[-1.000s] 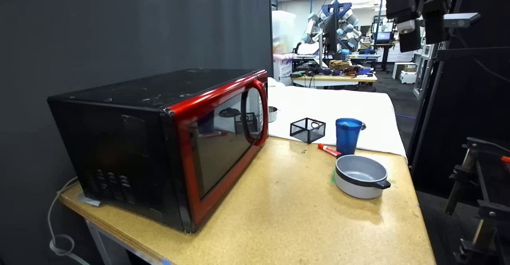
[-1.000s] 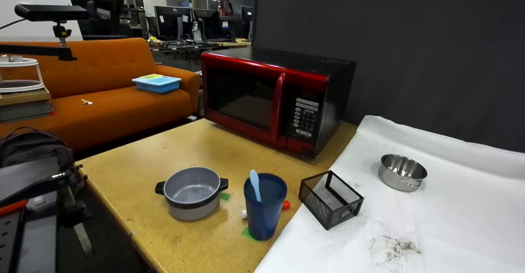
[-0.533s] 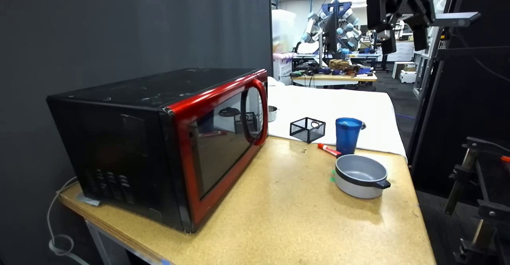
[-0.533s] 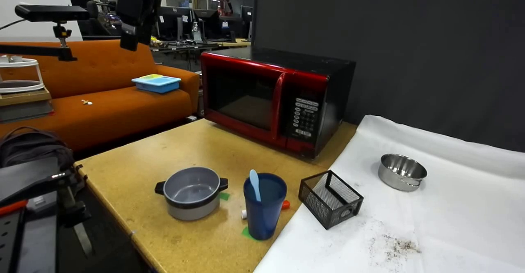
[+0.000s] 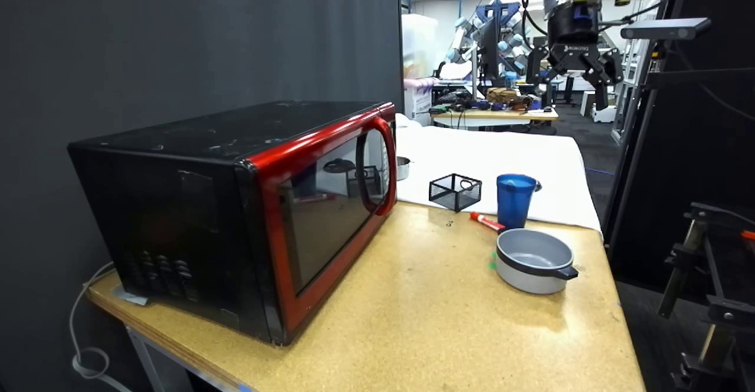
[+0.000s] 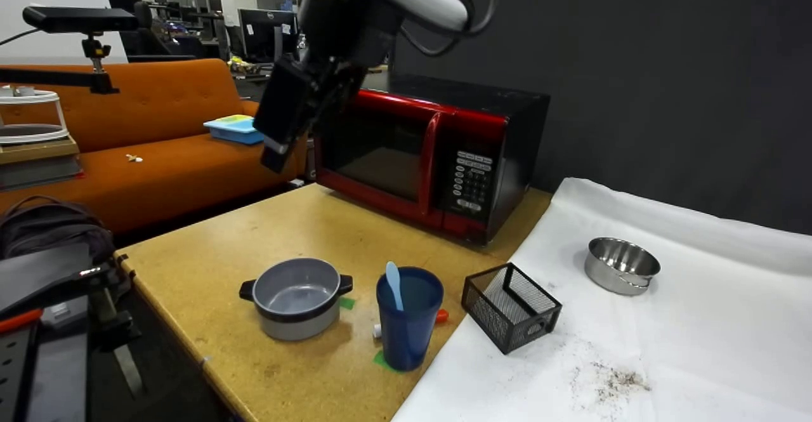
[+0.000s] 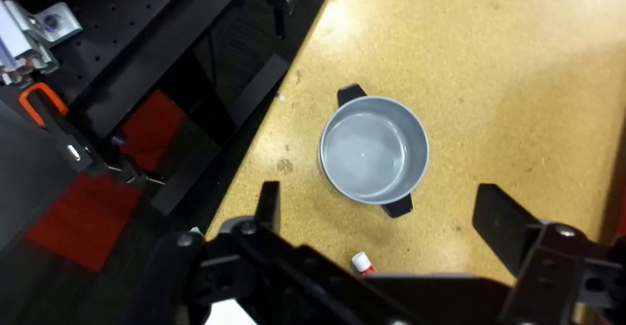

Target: Remove the spoon from the cup and put it on the table

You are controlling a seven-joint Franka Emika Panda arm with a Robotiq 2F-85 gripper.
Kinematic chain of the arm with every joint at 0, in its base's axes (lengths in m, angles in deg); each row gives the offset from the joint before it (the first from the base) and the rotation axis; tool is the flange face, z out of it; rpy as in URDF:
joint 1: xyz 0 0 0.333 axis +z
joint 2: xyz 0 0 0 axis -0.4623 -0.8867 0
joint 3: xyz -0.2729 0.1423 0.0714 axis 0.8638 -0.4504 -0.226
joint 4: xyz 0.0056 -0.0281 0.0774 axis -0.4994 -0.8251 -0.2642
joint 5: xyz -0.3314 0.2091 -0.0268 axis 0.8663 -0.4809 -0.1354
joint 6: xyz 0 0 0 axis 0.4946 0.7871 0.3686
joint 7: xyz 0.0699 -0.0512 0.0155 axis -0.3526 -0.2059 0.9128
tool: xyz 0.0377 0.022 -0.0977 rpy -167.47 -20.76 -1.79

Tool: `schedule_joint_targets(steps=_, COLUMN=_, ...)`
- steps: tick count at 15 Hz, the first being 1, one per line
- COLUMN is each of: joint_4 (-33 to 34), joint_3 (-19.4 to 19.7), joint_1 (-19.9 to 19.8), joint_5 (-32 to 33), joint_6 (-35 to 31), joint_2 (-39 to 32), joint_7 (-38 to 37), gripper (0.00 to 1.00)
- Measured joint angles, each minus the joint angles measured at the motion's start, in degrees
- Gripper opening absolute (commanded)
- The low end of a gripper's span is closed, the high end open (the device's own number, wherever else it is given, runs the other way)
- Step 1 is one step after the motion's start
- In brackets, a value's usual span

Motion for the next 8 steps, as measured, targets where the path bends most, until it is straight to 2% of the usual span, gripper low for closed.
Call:
schedule_joint_targets(steps=5, joint_4=4.6, joint_3=3.5, joint_1=-3.4, joint_5=-13.5, joint_6=-4.0, joint_2=-9.4, joint_7=0.8, gripper=1.00)
schedule_joint_targets(steps=8, joint_4=5.7, joint_3=3.4, joint_1=-3.6, joint_5=-16.1, joint_6=-3.8, joint_2=-11.0, joint_7=1.1, gripper=1.00)
